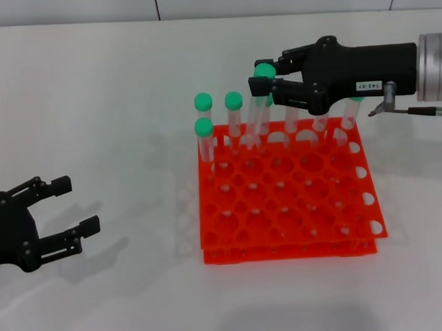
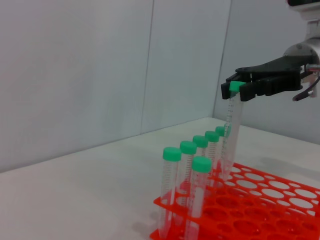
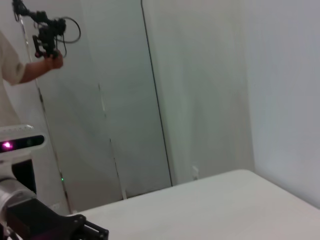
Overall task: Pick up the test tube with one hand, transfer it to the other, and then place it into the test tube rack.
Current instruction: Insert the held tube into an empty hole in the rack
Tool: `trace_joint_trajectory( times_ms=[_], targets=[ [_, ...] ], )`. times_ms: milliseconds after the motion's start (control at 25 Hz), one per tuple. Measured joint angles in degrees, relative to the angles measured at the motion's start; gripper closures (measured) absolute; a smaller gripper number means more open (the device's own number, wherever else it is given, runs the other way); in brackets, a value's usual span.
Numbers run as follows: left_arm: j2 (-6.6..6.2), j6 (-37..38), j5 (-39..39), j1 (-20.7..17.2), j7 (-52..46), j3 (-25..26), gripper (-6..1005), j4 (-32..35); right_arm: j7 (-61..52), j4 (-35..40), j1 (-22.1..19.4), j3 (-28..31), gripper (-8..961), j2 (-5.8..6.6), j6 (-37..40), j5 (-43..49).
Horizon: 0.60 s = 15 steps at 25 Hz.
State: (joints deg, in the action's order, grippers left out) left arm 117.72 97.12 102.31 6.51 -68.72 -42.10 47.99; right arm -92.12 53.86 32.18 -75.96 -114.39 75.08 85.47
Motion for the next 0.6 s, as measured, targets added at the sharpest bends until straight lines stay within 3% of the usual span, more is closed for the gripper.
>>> trace_joint_trajectory(
  times_ms=[240, 600],
  targets=[
    [0.09, -0.13, 0.08, 0.08, -0.47, 0.00, 166, 0.00, -2.33, 1.12, -0.36, -0.27, 699, -0.84, -1.99, 1.70],
    [0.32, -1.53, 0.09, 0.25, -0.97, 0.00, 167, 0.00, -2.36, 6.05, -4.63, -4.99, 698, -1.43, -8.52, 0.98]
  ],
)
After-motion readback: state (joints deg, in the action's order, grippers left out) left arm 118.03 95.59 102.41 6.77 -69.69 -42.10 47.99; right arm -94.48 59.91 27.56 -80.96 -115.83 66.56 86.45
